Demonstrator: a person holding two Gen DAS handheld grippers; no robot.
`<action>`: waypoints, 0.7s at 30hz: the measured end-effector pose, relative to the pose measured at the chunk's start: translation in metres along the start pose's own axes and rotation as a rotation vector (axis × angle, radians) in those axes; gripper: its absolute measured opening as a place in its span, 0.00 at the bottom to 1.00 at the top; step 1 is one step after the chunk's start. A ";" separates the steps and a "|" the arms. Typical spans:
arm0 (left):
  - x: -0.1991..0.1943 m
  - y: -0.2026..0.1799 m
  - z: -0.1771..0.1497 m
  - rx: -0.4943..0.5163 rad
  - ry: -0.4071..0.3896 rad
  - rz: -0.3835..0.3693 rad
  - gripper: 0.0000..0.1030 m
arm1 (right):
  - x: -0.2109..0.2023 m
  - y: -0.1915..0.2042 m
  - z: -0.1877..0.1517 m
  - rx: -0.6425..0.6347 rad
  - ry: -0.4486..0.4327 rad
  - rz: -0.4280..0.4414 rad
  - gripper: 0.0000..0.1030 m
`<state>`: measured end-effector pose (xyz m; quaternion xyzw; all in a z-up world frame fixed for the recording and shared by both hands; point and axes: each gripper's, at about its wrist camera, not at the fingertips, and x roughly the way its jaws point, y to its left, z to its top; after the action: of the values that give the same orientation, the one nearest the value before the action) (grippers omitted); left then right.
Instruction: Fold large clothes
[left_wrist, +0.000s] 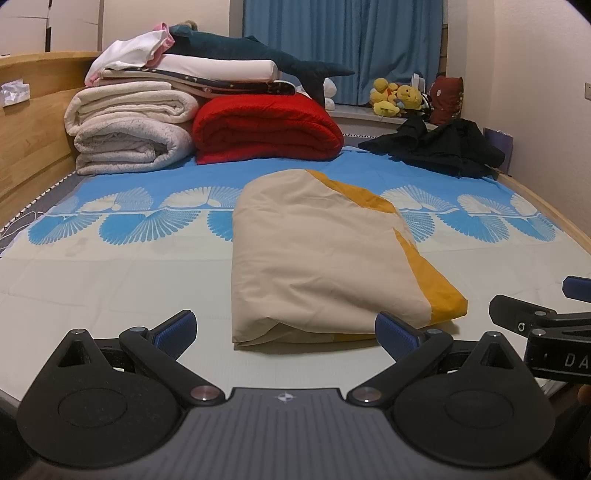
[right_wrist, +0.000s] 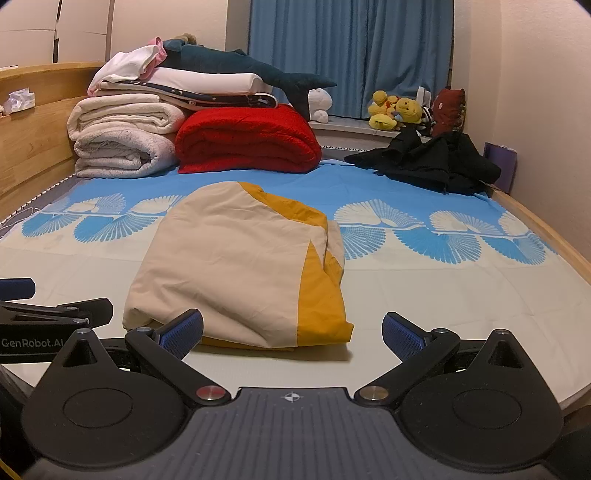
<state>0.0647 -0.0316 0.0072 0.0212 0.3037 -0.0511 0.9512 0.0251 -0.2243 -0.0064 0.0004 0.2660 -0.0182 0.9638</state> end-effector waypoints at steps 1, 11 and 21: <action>0.000 0.000 0.000 0.001 0.000 0.000 1.00 | 0.000 0.000 0.000 0.000 0.000 0.000 0.99; -0.001 -0.001 0.000 0.007 -0.005 -0.004 1.00 | 0.001 0.000 -0.001 -0.002 0.002 0.002 0.99; -0.002 -0.002 0.000 0.012 -0.007 -0.010 1.00 | 0.001 0.001 0.000 -0.002 0.002 0.001 0.99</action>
<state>0.0629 -0.0333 0.0080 0.0252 0.3002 -0.0577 0.9518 0.0259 -0.2232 -0.0073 -0.0005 0.2669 -0.0175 0.9636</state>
